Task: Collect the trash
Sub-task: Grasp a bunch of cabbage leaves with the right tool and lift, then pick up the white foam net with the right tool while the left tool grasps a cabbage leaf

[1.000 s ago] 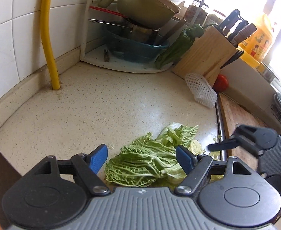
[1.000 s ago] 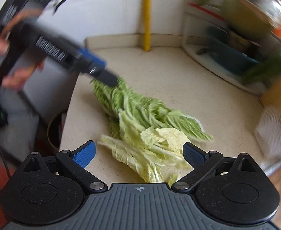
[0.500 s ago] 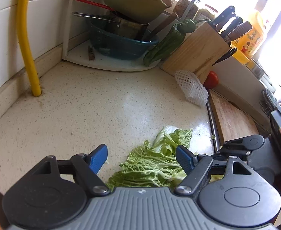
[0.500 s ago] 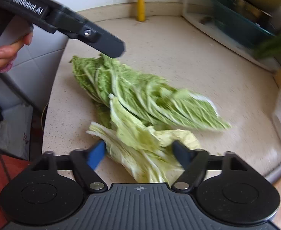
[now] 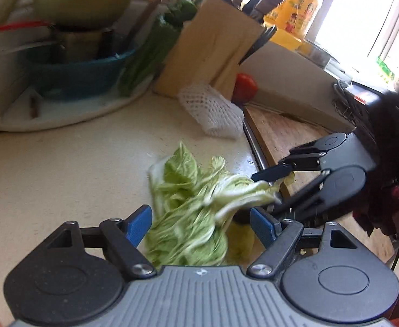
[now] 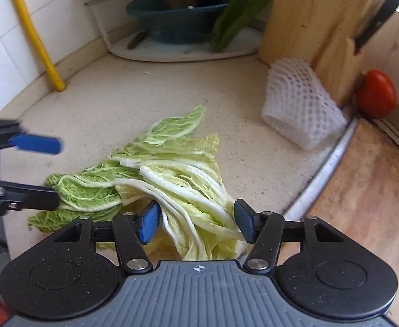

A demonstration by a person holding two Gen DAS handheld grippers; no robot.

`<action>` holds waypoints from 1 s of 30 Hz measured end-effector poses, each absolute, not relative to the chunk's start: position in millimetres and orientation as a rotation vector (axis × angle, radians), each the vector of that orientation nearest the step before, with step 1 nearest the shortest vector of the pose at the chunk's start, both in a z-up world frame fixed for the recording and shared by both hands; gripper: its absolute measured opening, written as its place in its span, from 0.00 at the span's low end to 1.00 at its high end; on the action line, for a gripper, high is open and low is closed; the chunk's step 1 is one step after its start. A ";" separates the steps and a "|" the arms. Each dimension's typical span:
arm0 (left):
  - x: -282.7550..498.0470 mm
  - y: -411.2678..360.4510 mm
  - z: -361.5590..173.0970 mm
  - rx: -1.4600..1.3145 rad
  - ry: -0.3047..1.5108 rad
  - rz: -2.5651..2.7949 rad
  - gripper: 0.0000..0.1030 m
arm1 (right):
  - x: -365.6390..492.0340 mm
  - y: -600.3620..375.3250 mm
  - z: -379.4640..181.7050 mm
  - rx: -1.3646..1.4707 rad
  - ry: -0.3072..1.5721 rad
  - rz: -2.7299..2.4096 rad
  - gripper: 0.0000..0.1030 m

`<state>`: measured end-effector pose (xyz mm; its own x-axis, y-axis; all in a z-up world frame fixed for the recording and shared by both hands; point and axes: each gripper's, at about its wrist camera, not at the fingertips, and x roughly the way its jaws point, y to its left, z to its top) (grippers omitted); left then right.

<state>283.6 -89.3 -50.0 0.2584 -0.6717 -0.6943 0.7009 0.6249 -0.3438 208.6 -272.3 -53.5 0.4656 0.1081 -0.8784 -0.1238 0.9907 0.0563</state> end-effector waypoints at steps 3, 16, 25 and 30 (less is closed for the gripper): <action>284.3 -109.1 -63.9 0.137 0.972 -0.922 0.72 | 220.7 -260.7 -60.1 -0.131 1.108 0.234 0.83; 281.4 -118.3 -78.3 0.153 0.967 -0.829 0.77 | 241.2 -355.7 -23.2 0.256 0.931 0.104 0.52; 286.9 -114.6 -77.6 0.114 0.989 -0.828 0.80 | 276.1 -376.0 -32.3 0.006 0.833 -0.047 0.89; 293.1 -113.8 -77.3 0.113 1.001 -0.857 0.87 | 307.9 -382.4 -61.2 0.014 0.945 0.069 0.97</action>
